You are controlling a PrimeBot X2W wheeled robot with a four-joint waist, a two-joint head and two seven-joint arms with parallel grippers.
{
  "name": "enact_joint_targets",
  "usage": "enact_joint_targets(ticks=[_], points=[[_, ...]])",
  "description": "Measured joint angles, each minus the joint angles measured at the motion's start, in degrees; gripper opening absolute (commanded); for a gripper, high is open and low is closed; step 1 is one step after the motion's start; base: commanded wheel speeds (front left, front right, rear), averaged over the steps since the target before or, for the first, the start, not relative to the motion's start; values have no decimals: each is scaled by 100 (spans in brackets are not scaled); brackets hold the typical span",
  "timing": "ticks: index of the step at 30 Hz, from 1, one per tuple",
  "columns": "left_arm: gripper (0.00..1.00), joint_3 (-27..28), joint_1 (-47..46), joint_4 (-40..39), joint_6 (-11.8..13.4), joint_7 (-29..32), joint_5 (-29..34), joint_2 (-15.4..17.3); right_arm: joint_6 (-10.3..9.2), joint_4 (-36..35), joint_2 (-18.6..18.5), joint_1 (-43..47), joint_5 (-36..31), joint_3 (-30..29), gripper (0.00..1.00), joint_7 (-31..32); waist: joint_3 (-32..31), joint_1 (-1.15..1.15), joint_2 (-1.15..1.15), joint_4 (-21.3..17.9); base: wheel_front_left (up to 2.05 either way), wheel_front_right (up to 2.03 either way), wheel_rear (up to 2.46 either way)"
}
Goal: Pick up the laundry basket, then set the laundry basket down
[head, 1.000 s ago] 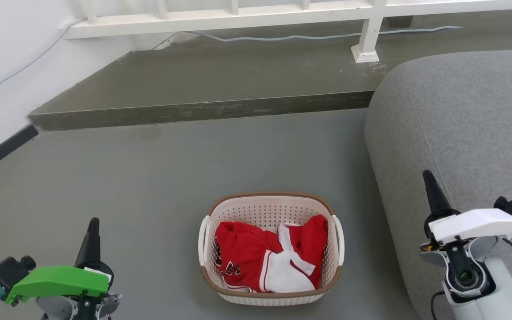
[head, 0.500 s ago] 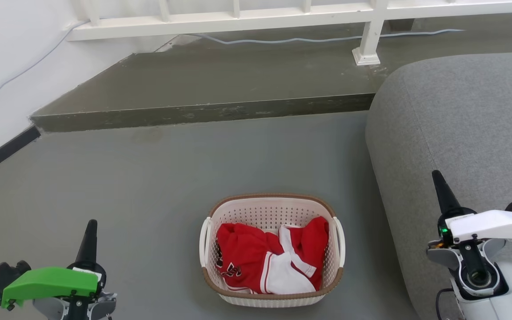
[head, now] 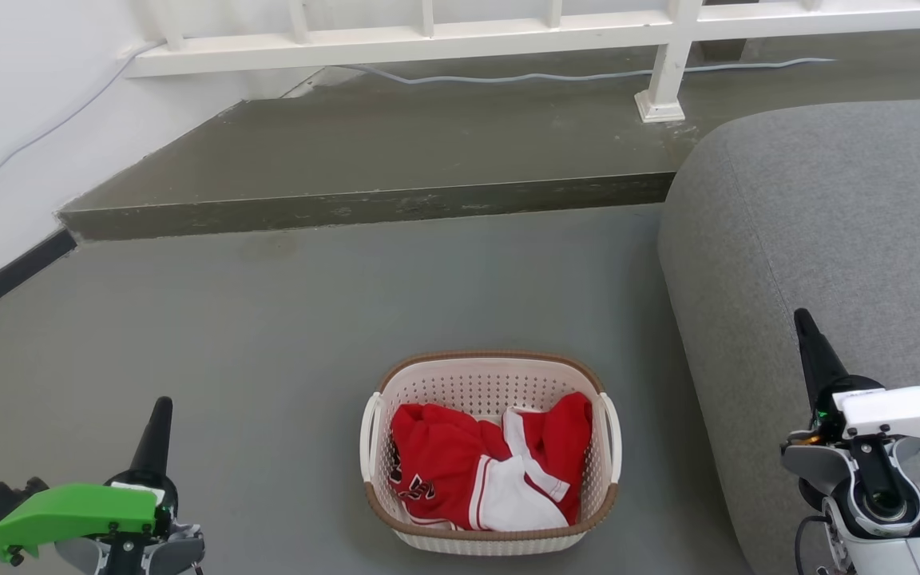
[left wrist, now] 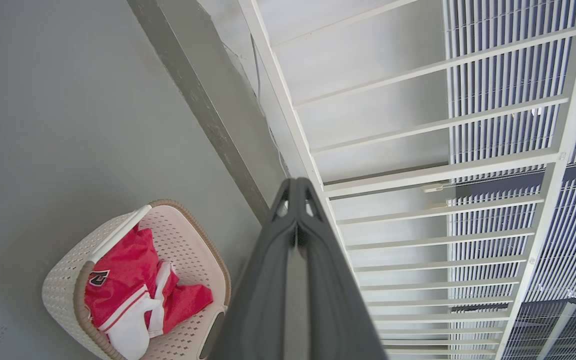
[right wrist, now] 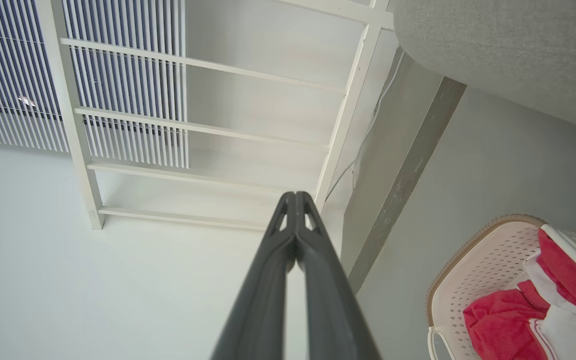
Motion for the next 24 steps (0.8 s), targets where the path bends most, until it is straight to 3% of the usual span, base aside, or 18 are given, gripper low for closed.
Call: enact_joint_targets(ticks=[24], points=[[0, 225, -113, 55, -38, 361, -1230, -30, 108, -53, 44, 12, 1257, -469, 0, 347, -57, 0, 0, 30, 0, 0, 0]])
